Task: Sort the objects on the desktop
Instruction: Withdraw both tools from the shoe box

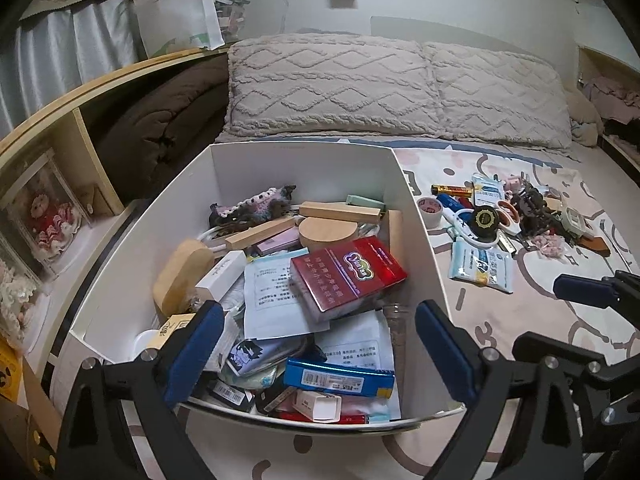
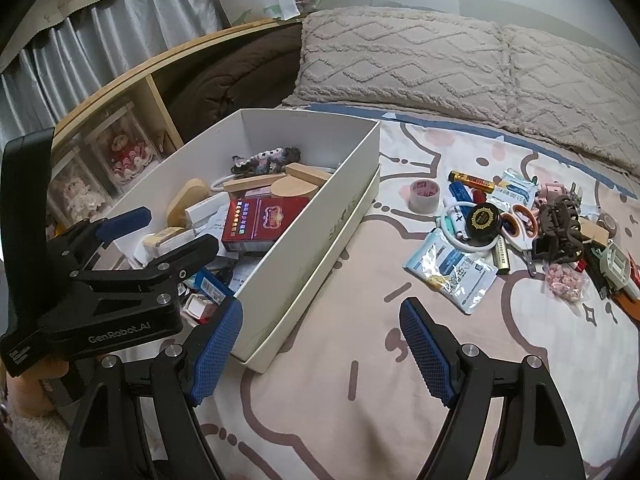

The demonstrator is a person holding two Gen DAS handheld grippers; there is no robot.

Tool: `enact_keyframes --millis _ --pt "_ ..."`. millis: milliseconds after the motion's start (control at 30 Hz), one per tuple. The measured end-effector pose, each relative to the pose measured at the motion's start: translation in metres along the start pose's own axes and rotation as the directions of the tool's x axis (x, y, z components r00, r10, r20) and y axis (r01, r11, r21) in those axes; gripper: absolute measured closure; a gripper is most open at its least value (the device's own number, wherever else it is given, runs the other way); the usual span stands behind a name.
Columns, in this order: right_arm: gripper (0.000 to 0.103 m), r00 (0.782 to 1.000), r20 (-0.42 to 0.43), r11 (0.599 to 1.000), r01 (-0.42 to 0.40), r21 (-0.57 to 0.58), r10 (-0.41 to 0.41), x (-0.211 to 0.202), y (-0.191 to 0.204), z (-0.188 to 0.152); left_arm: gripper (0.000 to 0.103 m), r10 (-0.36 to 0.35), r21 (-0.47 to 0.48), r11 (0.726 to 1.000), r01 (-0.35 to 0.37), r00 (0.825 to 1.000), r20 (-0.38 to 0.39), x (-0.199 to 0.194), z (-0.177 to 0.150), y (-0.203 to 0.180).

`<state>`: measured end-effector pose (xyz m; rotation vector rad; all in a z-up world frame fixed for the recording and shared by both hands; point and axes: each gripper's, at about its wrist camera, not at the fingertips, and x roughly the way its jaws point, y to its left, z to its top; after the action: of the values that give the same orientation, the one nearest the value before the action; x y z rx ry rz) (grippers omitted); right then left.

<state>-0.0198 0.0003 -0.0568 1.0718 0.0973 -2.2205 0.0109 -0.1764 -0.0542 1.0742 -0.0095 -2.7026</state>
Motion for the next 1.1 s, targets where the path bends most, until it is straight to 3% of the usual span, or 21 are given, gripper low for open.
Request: enact_keyframes --millis 333,400,1100 --pt "0.02 0.998 0.059 1.0 0.029 -0.008 -0.028 -0.008 -0.006 0.002 0.006 0.0 -0.037 0.999 0.002 0.999 0.048 -0.011 0.004 0.005" --pt "0.0 0.996 0.071 0.998 0.054 -0.012 -0.053 -0.01 -0.007 0.002 0.006 0.004 -0.037 0.999 -0.003 0.999 0.049 -0.012 0.004 0.005" --pt "0.0 0.982 0.141 0.992 0.127 -0.005 -0.125 -0.024 -0.028 0.002 0.0 0.043 -0.028 0.999 -0.041 0.995 0.085 -0.015 0.009 -0.001"
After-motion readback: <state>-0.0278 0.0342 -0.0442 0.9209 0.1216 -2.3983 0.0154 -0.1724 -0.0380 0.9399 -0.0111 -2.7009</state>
